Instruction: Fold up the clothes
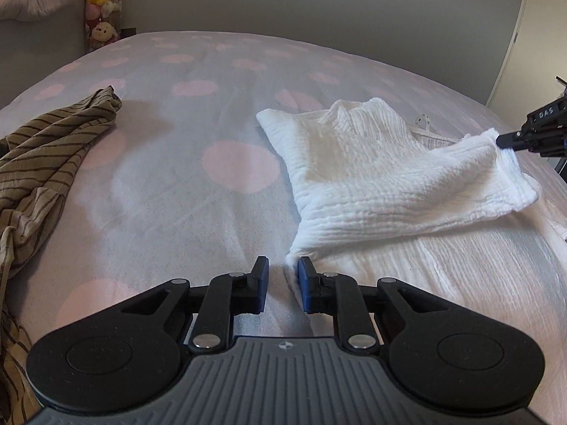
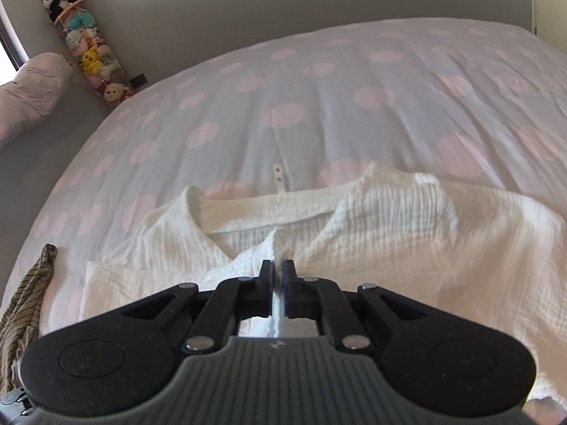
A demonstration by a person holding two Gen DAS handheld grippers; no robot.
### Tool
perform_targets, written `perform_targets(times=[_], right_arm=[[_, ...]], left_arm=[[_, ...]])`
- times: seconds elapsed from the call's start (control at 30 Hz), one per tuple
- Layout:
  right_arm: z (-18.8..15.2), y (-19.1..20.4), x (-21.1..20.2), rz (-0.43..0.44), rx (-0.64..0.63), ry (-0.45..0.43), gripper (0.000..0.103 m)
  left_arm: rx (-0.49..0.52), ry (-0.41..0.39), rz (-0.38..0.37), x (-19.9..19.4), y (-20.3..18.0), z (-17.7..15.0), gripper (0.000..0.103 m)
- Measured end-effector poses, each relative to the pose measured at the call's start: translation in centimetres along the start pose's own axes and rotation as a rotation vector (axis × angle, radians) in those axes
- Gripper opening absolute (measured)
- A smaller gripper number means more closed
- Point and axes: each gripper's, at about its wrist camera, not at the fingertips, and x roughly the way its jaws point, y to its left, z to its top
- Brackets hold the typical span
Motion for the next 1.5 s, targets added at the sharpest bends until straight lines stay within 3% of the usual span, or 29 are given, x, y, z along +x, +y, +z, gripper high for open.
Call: perform_targets(times=[0.1, 0.17, 0.23, 0.47, 0.57, 0.6, 0.67, 0.7, 0.73, 0.8, 1.1, 1.27, 1.37, 1.43, 1.5], right_arm=[[-1.0, -1.2, 1.8, -0.01, 0.034, 0.034, 0.007], [-1.3, -1.8, 2.2, 0.003, 0.057, 0.037, 0.017], [-1.6, -2.3, 1.8, 0.006, 0.075, 0.031, 0.04], [-4.7, -3.0, -1.4, 0.06, 0.126, 0.064, 0.047], [-7.0, -2.5, -2.1, 0.071, 0.152, 0.091, 0.06], [-7.6, -2.2, -2.1, 0.071, 0.157, 0.102, 0.06], [-8.6, -1.8, -2.2, 0.067, 0.165, 0.105, 0.044], [-8.9, -1.7, -2.2, 0.062, 0.169, 0.096, 0.014], [-8.9, -1.6, -2.5, 0.059, 0.175, 0.077, 0.005], [-8.8, -1.7, -3.4, 0.057, 0.183, 0.038, 0.004], [-8.5, -4.0, -3.5, -0.08, 0.172, 0.068, 0.003], [-9.4, -5.3, -2.9, -0.025, 0.228, 0.095, 0.011], [-9.0, -6.5, -5.7, -0.043, 0.184, 0.07, 0.015], [-8.5, -8.1, -8.4, -0.092, 0.161, 0.044, 0.025], [-7.9, -10.6, -11.5, -0.152, 0.158, 0.013, 0.025]], left_arm=[[0.006, 0.004, 0.0, 0.1, 0.0, 0.1, 0.016], [0.01, 0.007, 0.001, 0.3, 0.1, 0.2, 0.016], [0.014, 0.012, 0.003, 0.3, 0.0, 0.3, 0.016], [0.027, 0.027, 0.016, 0.3, -0.4, 0.6, 0.016], [0.036, 0.031, 0.021, 0.2, -0.5, 0.6, 0.016], [0.036, 0.033, 0.022, 0.1, -0.5, 0.6, 0.016], [0.037, 0.034, 0.022, 0.0, -0.5, 0.5, 0.016], [0.038, 0.034, 0.023, 0.0, -0.5, 0.5, 0.016], [0.037, 0.035, 0.023, 0.0, -0.5, 0.5, 0.016], [0.036, 0.037, 0.023, -0.1, -0.5, 0.5, 0.016], [0.035, 0.047, 0.021, 0.0, -0.5, 0.7, 0.016], [0.031, 0.052, 0.018, -0.3, -0.4, 1.0, 0.019], [0.046, 0.029, 0.041, -1.2, -0.6, 1.3, 0.032], [0.058, 0.005, 0.062, -1.8, -0.8, 1.7, 0.046], [0.064, -0.015, 0.077, -2.4, -1.0, 2.1, 0.046]])
